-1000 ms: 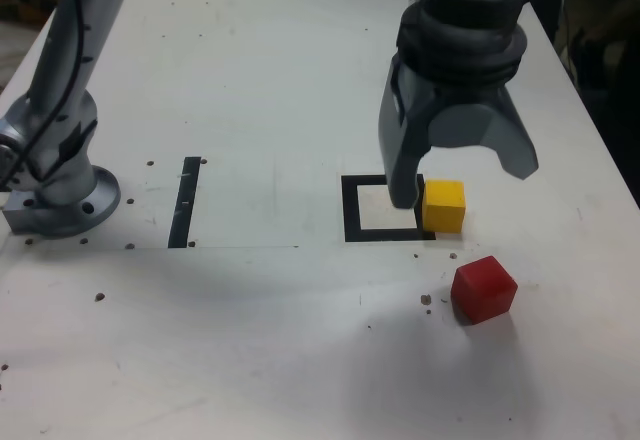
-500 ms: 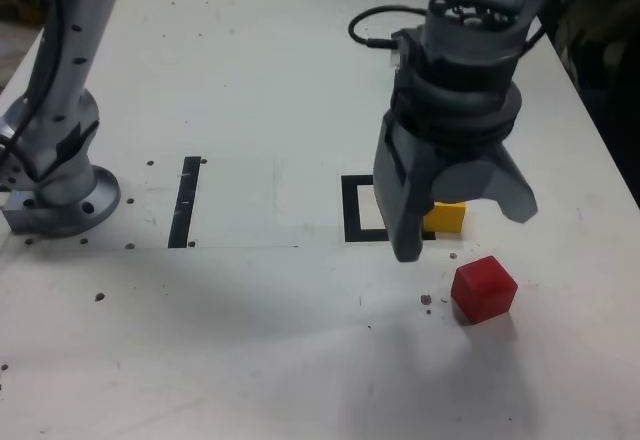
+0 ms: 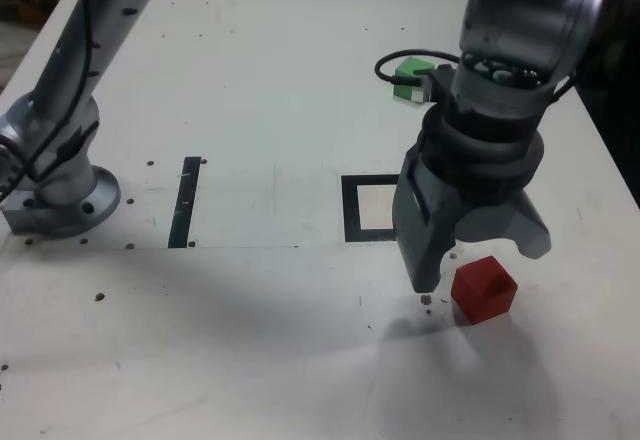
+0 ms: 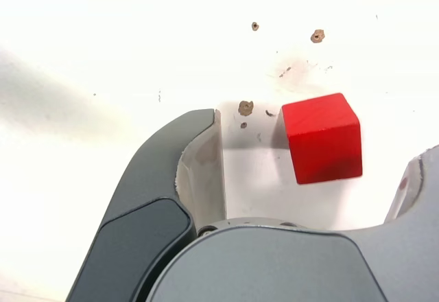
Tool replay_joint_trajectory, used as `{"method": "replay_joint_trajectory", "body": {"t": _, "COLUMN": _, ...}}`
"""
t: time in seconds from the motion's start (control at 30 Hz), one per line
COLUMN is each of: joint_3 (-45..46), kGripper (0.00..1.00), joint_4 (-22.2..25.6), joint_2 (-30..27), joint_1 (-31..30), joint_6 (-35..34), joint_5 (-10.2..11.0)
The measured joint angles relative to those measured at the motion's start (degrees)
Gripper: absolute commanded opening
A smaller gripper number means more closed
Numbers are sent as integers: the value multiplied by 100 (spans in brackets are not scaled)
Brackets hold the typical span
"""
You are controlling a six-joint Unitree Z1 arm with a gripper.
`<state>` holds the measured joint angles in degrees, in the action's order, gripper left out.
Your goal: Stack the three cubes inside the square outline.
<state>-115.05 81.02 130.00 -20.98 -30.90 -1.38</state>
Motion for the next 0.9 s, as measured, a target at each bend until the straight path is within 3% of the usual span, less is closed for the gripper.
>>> {"method": "replay_joint_trajectory", "body": {"t": 0.43, "joint_3": -407, "kGripper": 89, "joint_4": -77, "joint_2": 592, "joint_1": 32, "joint_6": 146, "joint_5": -50}}
{"method": "replay_joint_trajectory", "body": {"t": 0.57, "joint_3": -405, "kGripper": 78, "joint_4": -87, "joint_2": 621, "joint_1": 113, "joint_6": 161, "joint_5": -24}}
{"method": "replay_joint_trajectory", "body": {"t": 0.77, "joint_3": -407, "kGripper": 52, "joint_4": -113, "joint_2": 635, "joint_1": 120, "joint_6": 161, "joint_5": 3}}
{"method": "replay_joint_trajectory", "body": {"t": 0.9, "joint_3": -441, "kGripper": 48, "joint_4": -248, "joint_2": 703, "joint_1": 120, "joint_6": 155, "joint_5": 15}}
